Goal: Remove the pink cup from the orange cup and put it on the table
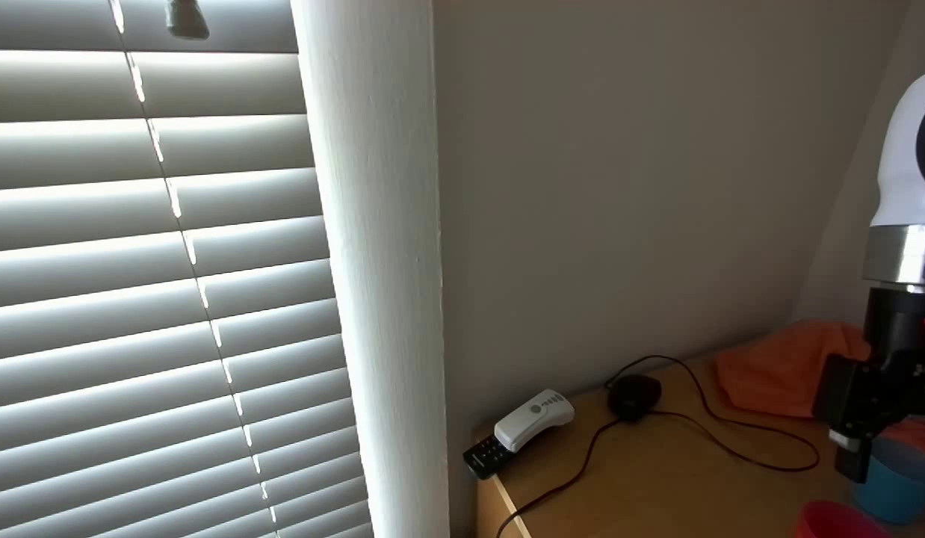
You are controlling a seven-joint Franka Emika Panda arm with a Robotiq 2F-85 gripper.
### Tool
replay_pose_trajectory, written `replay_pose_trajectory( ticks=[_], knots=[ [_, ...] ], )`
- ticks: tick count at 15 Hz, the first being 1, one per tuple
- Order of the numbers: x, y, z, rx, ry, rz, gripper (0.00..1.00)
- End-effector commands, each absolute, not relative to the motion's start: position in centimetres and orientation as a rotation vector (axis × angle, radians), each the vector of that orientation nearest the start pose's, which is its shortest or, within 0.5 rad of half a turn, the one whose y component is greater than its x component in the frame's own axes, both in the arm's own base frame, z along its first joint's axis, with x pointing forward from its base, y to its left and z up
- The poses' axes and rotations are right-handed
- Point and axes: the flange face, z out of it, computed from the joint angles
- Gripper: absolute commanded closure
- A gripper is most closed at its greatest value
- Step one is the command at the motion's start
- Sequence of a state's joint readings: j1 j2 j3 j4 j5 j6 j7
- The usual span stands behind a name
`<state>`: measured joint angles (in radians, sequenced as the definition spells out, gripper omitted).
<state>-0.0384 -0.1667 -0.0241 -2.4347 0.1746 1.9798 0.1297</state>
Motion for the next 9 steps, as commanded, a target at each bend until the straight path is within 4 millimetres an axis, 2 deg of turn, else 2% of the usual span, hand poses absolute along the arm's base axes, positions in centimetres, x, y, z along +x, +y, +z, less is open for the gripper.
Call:
replay_pose_trajectory(
  ticks=[1, 2, 4, 9],
  knots=[
    [43.3, -0.5, 31.8, -2.948, 0.376, 0.453, 0.0],
    [43.3, -1.1, 33.2, -2.943, 0.404, 0.448, 0.0],
    [43.5, -0.6, 32.1, -2.947, 0.393, 0.467, 0.0],
    [43.8, 0.2, 30.9, -2.944, 0.36, 0.489, 0.0]
  ],
)
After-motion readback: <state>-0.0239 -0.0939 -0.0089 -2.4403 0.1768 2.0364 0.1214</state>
